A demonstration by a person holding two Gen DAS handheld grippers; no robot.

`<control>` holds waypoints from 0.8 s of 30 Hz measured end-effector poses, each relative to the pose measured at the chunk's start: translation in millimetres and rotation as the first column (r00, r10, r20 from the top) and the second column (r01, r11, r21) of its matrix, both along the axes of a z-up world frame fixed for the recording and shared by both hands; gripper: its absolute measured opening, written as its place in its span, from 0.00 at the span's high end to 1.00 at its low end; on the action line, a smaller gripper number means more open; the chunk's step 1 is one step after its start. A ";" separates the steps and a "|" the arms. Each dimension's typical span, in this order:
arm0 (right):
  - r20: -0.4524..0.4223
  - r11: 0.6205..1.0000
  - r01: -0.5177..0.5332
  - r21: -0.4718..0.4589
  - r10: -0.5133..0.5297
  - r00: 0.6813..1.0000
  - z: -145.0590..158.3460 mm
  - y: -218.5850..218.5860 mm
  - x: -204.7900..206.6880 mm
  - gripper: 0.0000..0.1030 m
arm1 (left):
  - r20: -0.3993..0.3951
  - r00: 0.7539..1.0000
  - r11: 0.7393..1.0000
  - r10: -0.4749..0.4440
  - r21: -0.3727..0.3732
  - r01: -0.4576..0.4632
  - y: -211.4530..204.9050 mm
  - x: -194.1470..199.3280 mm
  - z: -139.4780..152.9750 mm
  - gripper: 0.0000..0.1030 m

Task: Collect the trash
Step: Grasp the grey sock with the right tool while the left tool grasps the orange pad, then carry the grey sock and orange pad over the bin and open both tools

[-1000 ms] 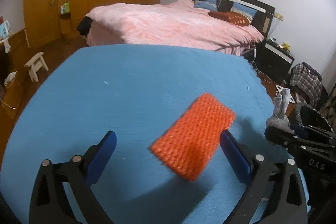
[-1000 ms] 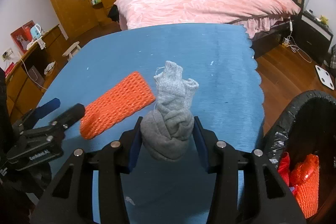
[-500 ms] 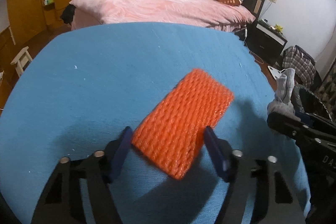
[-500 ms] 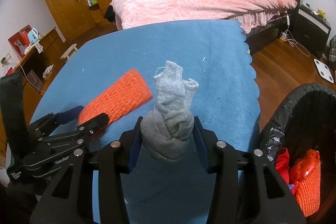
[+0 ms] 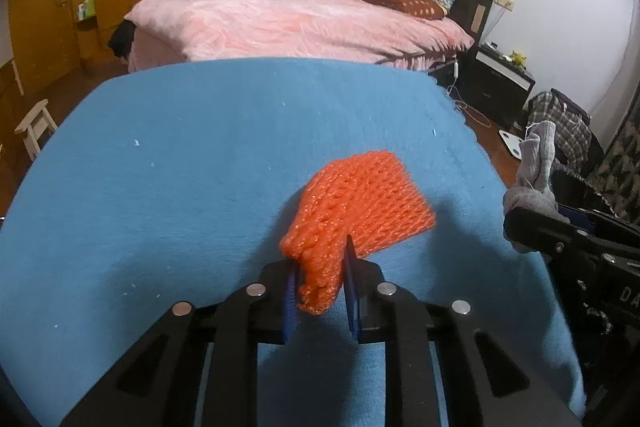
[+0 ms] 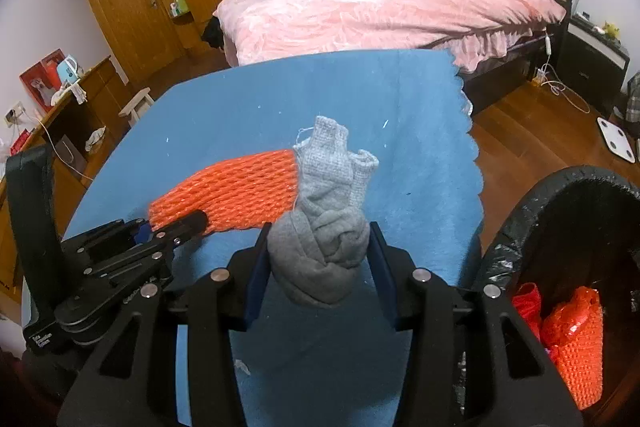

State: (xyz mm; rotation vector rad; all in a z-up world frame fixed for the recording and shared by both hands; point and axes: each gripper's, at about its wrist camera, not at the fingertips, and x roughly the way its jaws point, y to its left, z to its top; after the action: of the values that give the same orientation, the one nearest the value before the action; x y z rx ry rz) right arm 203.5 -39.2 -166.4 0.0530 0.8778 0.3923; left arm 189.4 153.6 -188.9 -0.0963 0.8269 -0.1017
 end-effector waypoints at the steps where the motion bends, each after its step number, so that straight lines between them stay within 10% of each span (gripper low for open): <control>1: 0.003 1.000 0.001 0.002 -0.001 1.000 2.6 -1.1 -0.9 0.57 | 0.005 1.000 1.000 0.004 0.002 -0.004 -0.6 -1.8 2.2 0.81; 24: 0.124 0.998 -0.032 0.050 0.025 0.992 78.0 -28.6 -41.4 0.57 | 0.171 0.982 0.997 0.076 0.008 -0.078 -8.1 -54.1 91.9 0.81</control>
State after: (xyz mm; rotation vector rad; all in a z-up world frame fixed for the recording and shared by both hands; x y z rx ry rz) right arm 162.1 -67.8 -88.4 0.0635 0.7474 0.4405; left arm 135.3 145.5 -97.1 -0.1039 0.6520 -0.0301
